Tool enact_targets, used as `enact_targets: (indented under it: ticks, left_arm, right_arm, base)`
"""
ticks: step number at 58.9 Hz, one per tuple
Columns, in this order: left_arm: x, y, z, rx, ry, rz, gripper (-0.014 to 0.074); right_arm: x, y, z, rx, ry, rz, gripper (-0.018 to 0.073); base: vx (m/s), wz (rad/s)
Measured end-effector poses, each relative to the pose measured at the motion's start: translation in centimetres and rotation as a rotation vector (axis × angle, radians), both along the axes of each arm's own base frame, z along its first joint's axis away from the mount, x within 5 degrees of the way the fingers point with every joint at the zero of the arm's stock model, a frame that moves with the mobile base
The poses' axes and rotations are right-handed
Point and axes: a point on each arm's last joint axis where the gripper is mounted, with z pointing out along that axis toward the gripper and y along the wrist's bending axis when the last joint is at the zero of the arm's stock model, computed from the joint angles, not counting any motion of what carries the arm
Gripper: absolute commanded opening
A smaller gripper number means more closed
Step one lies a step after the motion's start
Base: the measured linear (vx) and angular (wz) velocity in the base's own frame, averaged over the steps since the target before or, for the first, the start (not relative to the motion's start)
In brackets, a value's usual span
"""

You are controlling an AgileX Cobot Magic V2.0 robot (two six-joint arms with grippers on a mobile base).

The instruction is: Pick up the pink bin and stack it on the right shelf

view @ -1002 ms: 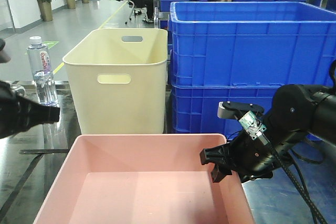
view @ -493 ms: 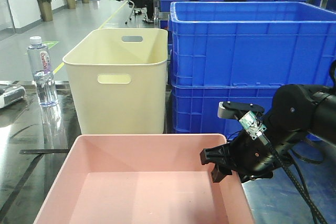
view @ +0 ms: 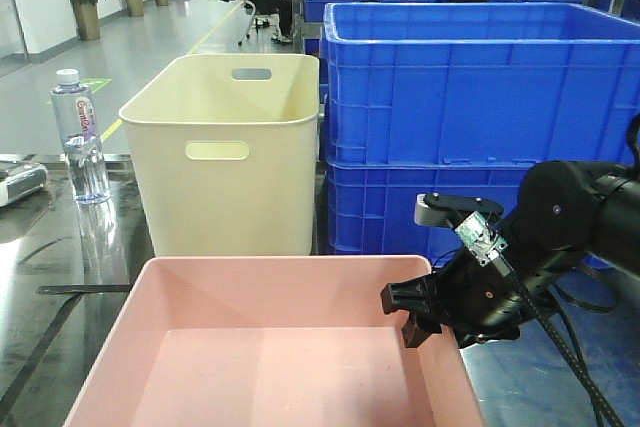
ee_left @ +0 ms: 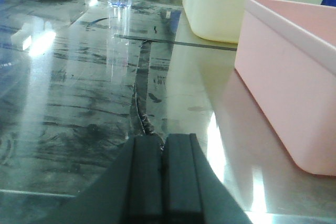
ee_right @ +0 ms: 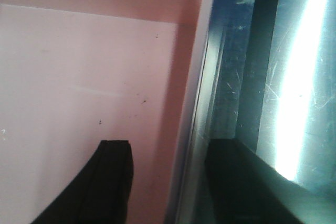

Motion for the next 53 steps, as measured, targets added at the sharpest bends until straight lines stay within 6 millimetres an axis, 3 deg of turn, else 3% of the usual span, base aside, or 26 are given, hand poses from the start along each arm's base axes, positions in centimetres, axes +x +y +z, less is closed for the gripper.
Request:
enact_targets:
  ticks: [44, 49, 53]
  left_arm:
    - [0.0, 0.0, 0.0, 0.000, 0.004, 0.000, -0.0008]
    - [0.0, 0.0, 0.0, 0.000, 0.004, 0.000, -0.0008]
    - [0.0, 0.0, 0.0, 0.000, 0.004, 0.000, -0.0008]
  right_arm:
    - [0.1, -0.2, 0.1, -0.011, -0.009, -0.002, 0.0388]
    - [-0.2, -0.8, 0.8, -0.064, -0.048, 0.007, 0.0364]
    - [-1.6, -1.6, 2.6, -0.099, -0.119, 0.012, 0.0316]
  base:
    - [0.00, 0.00]
    - [0.00, 0.00]
    - [0.00, 0.00]
